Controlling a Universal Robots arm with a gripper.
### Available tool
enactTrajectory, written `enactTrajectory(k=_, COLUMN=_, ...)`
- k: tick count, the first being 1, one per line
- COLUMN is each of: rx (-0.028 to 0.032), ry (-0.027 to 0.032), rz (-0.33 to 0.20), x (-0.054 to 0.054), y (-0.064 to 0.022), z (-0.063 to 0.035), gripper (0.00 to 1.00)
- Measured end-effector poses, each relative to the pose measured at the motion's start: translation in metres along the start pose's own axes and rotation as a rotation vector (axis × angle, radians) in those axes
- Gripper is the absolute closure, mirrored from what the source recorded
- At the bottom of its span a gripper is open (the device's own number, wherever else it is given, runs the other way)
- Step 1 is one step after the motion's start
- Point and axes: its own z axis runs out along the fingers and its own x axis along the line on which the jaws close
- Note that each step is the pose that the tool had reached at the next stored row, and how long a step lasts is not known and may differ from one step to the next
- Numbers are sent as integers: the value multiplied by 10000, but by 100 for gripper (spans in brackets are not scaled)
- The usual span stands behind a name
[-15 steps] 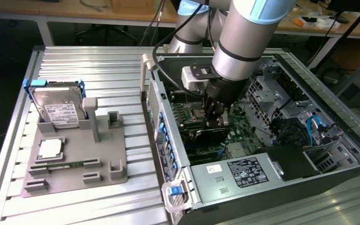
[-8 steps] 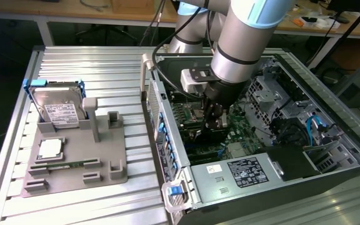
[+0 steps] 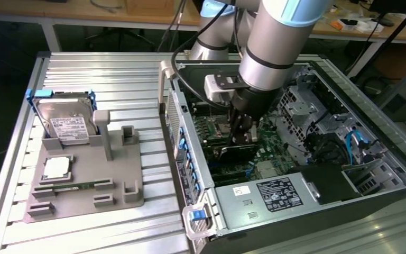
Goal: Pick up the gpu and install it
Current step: 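Press down on the gpu until it lock into place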
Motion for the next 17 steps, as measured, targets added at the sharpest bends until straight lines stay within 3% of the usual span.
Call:
enactTrajectory(k=8, rx=-2, ry=4, rz=-1, x=2, y=87, z=-75, gripper=89)
enactTrajectory(k=17, rx=-2, ry=2, rz=-1, x=5, y=258, z=-128, gripper=89)
